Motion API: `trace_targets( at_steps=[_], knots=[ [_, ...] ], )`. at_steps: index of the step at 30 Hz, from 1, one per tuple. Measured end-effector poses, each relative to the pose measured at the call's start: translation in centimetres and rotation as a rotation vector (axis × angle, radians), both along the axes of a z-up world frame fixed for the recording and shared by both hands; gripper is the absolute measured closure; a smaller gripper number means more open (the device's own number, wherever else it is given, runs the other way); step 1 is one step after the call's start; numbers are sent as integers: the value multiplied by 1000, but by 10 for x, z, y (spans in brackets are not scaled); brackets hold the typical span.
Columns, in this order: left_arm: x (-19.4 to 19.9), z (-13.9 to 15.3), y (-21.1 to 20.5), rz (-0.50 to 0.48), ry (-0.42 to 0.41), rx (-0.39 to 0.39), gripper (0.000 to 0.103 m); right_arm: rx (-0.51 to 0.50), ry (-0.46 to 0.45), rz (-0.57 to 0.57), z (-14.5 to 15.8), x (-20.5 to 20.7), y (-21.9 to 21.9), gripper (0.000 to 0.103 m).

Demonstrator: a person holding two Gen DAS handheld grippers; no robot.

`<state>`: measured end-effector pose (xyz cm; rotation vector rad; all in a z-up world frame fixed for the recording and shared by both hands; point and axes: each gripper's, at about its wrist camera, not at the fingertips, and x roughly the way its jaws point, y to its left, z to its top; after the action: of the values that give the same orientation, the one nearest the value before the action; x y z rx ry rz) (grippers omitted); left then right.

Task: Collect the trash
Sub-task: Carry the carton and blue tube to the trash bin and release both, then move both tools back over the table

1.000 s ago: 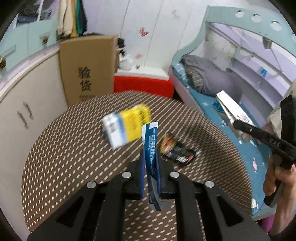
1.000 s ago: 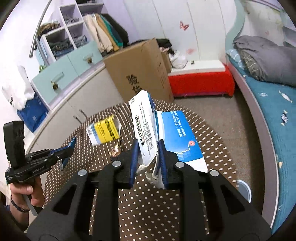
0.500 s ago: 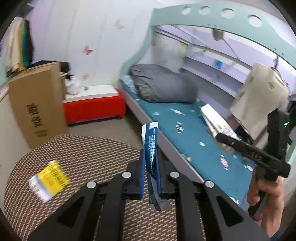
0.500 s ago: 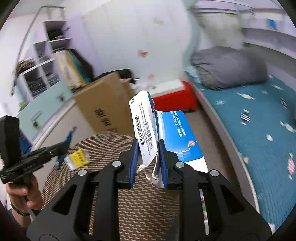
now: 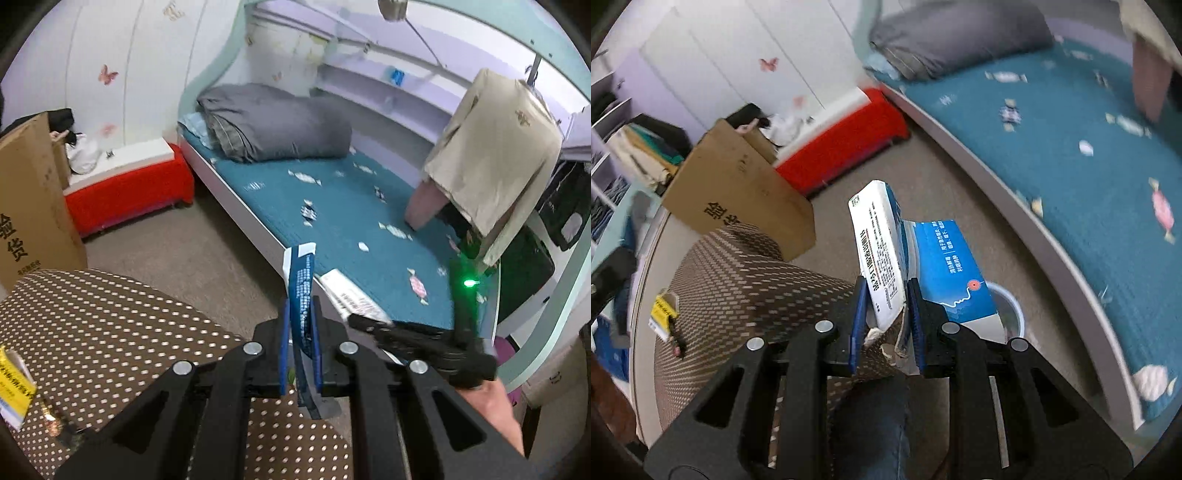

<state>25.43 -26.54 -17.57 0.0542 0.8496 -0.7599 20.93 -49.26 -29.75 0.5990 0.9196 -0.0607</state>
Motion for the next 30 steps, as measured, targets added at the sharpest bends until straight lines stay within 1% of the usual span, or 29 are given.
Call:
trace_targets(
  at_steps=[3, 4, 5, 6, 7, 9, 10, 11, 12, 16, 19, 20, 21, 22, 23, 24, 25, 27, 30],
  knots=[
    [6, -13, -19, -20, 25, 24, 93, 37, 48, -18, -28, 9, -11, 77],
    [7, -16, -24, -26, 30, 32, 93, 53, 59, -26, -37, 11, -15, 72],
    [10, -21, -32, -34, 36, 44, 93, 68, 66, -40, -44, 12, -19, 63],
    [12, -26, -40, -42, 44, 56, 93, 75, 69, -70, -52, 11, -25, 39],
    [14, -30, -46, -47, 50, 64, 93, 82, 69, -88, -55, 11, -27, 35],
    [18, -41, -58, -63, 71, 87, 93, 111, 63, -121, -57, 6, -36, 34],
    [20, -46, -64, -70, 78, 98, 93, 117, 48, -142, -56, 1, -40, 29],
    [22, -52, -71, -81, 87, 109, 93, 117, 35, -155, -53, -1, -43, 26],
    [24, -58, -78, -93, 103, 118, 93, 116, 21, -167, -50, -5, -46, 23],
    [29, -77, -98, -131, 148, 144, 93, 127, -35, -220, -33, -22, -62, 16],
    [34, -91, -114, -148, 184, 168, 91, 114, -78, -237, -16, -33, -68, 14],
    [36, -97, -121, -161, 202, 178, 83, 109, -90, -239, -12, -36, -70, 13],
    [37, -100, -124, -164, 214, 188, 61, 100, -103, -242, -6, -39, -70, 10],
    [39, -102, -125, -147, 214, 194, 40, 91, -110, -245, -2, -41, -71, 8],
    [40, -101, -124, -124, 201, 193, 14, 81, -116, -249, 2, -42, -72, 7],
    [40, -98, -121, -93, 172, 182, 10, 72, -122, -253, 5, -44, -71, 6],
    [40, -95, -118, -75, 154, 173, 10, 62, -124, -258, 8, -47, -70, 6],
    [40, -91, -111, -65, 151, 166, 10, 46, -123, -265, 12, -48, -68, 6],
    [36, -79, -102, -41, 107, 165, 10, 21, -123, -270, 17, -47, -62, 6]
  ],
)
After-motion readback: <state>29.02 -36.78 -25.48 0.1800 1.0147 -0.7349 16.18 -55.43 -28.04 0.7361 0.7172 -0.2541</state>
